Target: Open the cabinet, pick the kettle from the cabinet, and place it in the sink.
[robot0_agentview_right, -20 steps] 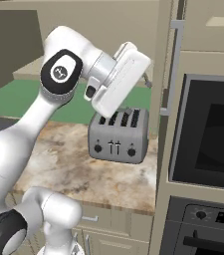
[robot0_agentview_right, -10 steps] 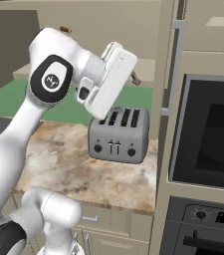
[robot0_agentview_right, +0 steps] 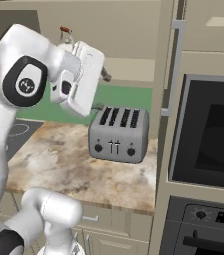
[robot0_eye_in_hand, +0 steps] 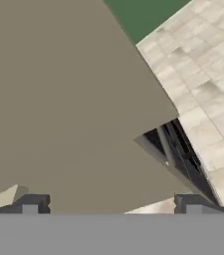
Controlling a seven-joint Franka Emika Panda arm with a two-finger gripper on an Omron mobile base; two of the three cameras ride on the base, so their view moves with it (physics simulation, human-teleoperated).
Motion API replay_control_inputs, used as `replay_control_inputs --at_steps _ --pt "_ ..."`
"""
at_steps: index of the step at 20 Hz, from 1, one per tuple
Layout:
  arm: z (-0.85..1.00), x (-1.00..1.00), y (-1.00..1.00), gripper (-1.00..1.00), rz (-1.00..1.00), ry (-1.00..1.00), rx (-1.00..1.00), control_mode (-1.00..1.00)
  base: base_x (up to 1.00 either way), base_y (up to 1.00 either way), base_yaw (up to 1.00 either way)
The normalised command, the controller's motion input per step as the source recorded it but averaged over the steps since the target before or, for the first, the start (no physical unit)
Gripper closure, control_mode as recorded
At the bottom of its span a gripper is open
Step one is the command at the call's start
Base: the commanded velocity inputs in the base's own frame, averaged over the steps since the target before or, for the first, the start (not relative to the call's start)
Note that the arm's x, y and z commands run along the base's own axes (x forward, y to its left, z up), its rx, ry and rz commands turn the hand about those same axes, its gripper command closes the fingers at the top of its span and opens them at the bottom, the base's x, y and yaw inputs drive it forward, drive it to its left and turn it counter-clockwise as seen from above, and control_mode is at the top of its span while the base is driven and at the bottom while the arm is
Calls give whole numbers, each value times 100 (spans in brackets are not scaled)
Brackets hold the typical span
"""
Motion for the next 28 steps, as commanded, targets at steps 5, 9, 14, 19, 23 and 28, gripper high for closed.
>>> replay_control_inputs --at_steps 5,9,14,19,23,28 --pt "10 -10 59 -100 39 10 -9 -100 0 0 0" --pt "4 -8 58 -100 39 5 -9 -100 0 0 0" --pt "1 -4 43 -100 43 5 -5 -100 0 0 0" --pt "0 0 31 -100 45 0 -3 -100 0 0 0" --pt "1 3 43 -100 38 0 -5 -100 0 0 0" --pt "11 26 29 -100 27 0 0 -100 0 0 0"
